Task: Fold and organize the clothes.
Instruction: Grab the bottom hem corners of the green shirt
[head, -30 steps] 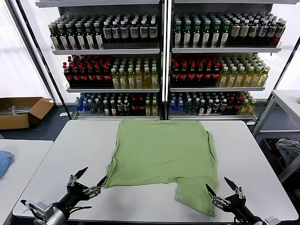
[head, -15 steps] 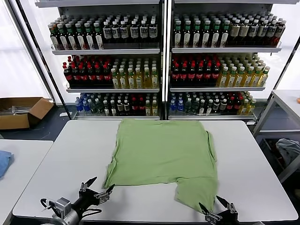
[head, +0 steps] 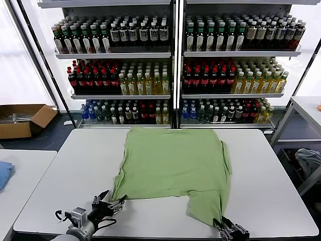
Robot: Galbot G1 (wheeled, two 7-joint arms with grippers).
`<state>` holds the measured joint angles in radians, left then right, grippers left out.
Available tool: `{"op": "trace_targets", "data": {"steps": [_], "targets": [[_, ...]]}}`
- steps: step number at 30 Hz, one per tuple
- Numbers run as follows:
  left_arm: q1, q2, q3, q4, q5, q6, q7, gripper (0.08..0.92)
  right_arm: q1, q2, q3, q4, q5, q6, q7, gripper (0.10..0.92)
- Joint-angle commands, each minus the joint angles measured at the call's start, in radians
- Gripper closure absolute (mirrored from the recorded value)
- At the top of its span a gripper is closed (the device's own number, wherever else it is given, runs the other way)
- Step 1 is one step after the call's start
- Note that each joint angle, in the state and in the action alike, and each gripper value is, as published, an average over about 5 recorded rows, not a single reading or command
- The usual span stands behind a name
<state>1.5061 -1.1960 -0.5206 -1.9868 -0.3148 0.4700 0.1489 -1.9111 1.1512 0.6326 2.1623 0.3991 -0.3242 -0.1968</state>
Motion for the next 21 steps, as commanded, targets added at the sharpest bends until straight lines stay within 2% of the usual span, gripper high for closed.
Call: {"op": "trace_targets", "data": {"steps": [1, 16, 21], "targets": [[-0.022, -0.009, 0.017, 0.015, -0.003, 0.008, -0.023, 0.389, -0.012, 0.014, -0.01, -0.003, -0.016, -0.001, 0.007, 0.914], [0.025, 0.002, 0.032, -0.005, -0.017, -0.012, -0.02, 0.821, -0.01, -0.002, 0.026, 0.006, 0.012, 0.086, -0.036, 0.92], [0.052, 0.005, 0.023, -0.069, -0.024, -0.007, -0.024, 0.894, -0.059, -0.021, 0.066, 0.047, 0.029, 0.119, -0.083, 0.92]]}}
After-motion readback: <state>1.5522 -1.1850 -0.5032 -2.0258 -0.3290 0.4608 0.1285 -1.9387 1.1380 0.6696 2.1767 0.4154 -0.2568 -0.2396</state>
